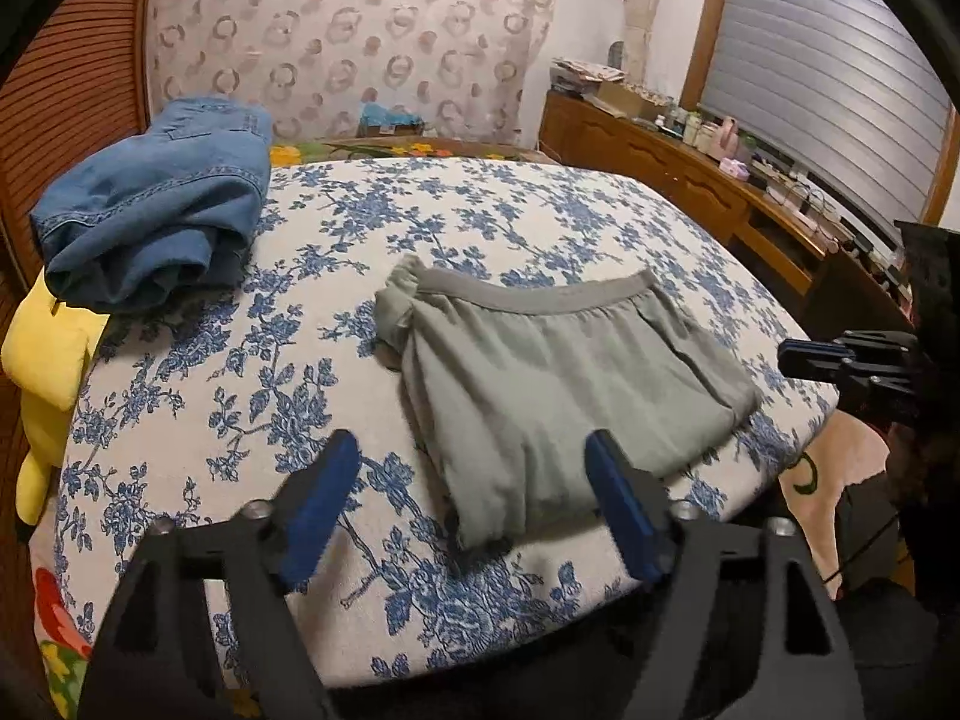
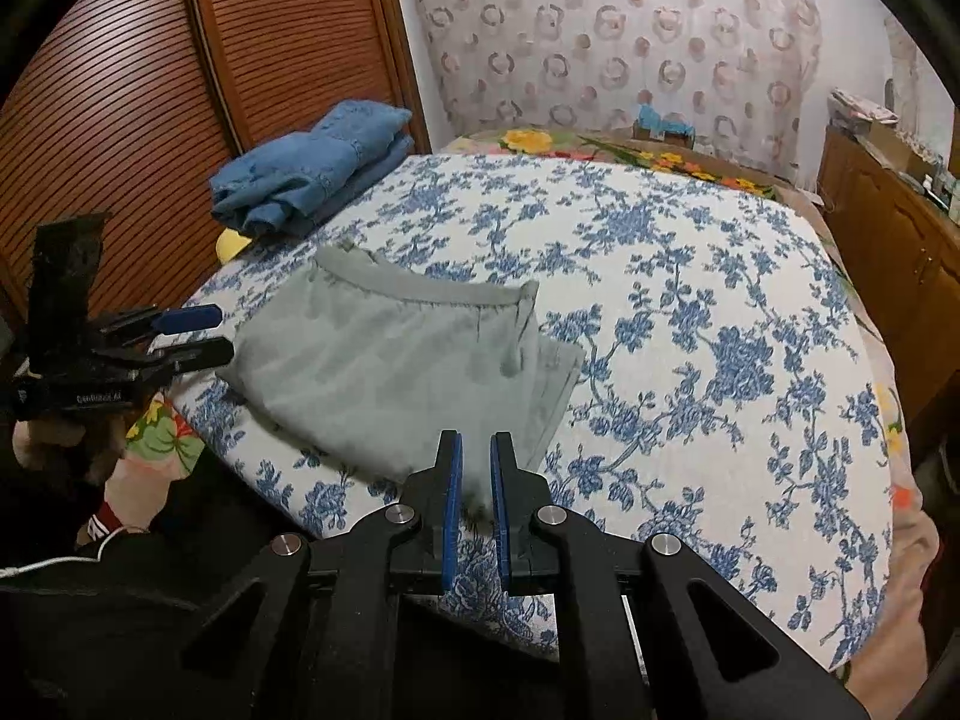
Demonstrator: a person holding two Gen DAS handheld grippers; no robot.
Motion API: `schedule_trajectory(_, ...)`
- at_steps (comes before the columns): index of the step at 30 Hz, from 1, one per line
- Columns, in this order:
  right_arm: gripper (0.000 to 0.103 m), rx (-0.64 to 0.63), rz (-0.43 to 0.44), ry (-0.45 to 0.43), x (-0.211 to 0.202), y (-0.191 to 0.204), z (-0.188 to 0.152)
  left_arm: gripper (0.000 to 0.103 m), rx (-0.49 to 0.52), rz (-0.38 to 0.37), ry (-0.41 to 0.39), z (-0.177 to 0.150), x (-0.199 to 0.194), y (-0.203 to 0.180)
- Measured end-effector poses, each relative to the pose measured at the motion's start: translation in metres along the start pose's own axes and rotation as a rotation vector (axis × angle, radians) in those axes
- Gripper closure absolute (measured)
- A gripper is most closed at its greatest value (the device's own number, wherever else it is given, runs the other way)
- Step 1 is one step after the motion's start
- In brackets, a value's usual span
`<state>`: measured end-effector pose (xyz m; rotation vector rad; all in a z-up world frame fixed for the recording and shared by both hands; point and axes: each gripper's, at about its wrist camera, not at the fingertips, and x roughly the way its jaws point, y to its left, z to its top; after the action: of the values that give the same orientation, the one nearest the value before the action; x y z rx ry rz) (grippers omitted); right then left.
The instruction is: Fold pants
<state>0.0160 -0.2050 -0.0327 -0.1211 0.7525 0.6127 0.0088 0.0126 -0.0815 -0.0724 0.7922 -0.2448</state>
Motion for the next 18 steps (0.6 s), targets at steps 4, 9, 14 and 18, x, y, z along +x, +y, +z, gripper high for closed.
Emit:
schedule_trajectory(4, 0.089, 0.005, -0.019, -0.012, 0.003, 0.0, 0.004, 0.023, -0.009, 0.011, 0.005, 0.003, 0.007, 0.003)
schedule_trajectory(9, 0.072, 0.029, -0.031, 0.0, 0.018, -0.002, 0.008, 0.023, -0.023, 0.013, 0.015, 0.003, 0.016, 0.006)
schedule_trajectory(14, 0.07, 0.05, -0.055, 0.041, 0.044, -0.004, 0.014, 0.023, -0.027, 0.052, 0.001, 0.006, 0.024, 0.009)
schedule_trajectory(18, 0.066, 0.078, -0.08, 0.063, 0.062, -0.007, 0.018, 0.023, -0.038, 0.054, 0.003, 0.011, 0.033, 0.013)
